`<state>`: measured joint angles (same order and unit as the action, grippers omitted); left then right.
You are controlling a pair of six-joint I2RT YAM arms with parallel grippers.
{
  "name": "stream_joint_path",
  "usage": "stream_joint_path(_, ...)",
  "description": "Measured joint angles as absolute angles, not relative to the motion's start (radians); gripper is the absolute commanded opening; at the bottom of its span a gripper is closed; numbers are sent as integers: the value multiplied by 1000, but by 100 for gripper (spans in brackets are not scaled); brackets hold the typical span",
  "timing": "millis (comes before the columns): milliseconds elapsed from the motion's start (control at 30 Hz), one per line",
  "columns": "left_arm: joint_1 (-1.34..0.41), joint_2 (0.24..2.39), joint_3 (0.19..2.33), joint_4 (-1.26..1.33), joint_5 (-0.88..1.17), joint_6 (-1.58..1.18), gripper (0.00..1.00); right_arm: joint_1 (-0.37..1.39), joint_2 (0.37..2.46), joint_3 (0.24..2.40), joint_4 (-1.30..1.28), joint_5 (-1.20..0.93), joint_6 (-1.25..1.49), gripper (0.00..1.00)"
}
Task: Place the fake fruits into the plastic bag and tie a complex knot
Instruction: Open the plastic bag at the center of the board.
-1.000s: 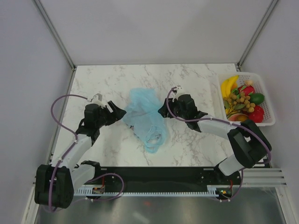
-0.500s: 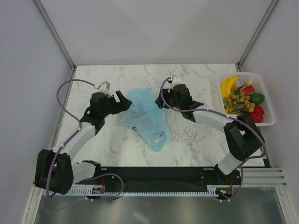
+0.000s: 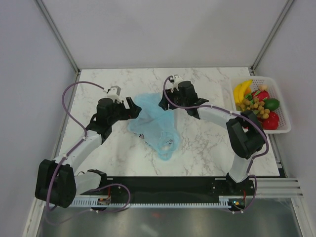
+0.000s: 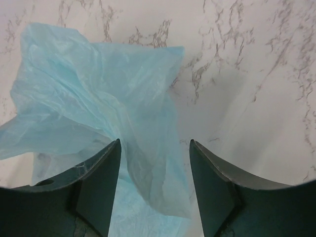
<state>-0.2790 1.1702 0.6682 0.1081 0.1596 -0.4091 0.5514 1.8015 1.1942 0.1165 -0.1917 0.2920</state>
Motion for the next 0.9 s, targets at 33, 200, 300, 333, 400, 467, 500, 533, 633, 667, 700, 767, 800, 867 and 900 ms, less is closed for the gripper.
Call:
stream_joint_path(33,-280,1169,668,110,161,-404,93,551,1814,1195,116,-200,292,62)
stream_joint_path(200,-292,1189,668,119,175,-390,89,551,1851,1177,113,-222,294,46)
stream_joint_path(300,-300,1228,669,123,195,-384,89,552,1851,1168,122,-221,300,43)
stream_joint_path(333,-301,1242,669,122,200,-383,89,552,1851,1166,124,-220,300,41)
stream_joint_path(400,-306,1264,669,122,213,-379,89,552,1850,1160,132,-221,301,39)
stream_joint_path(467,-317,1282,673,121,219,-372,89,552,1850,1153,140,-220,302,34)
stream_joint_path(500,-327,1288,677,121,218,-368,89,552,1850,1151,141,-220,303,32)
stream_joint_path(533,-338,1291,681,121,217,-363,88,552,1850,1150,143,-220,305,28)
stream_joint_path(633,-385,1304,699,123,211,-345,88,552,1848,1146,148,-221,308,25)
stream_joint_path(667,-398,1307,705,123,210,-341,89,552,1847,1143,150,-220,309,25)
stream_joint_path(700,-407,1308,708,123,208,-338,91,552,1847,1141,150,-220,310,25)
stream_joint_path(767,-421,1308,711,128,193,-333,100,552,1845,1135,151,-220,310,25)
stream_joint_path(800,-424,1306,711,128,184,-331,100,552,1844,1134,150,-220,310,25)
stream_joint_path(867,-423,1297,711,126,165,-331,100,552,1844,1131,152,-220,311,25)
stream_joint_path(900,-423,1288,711,127,158,-329,100,552,1844,1129,155,-220,311,24)
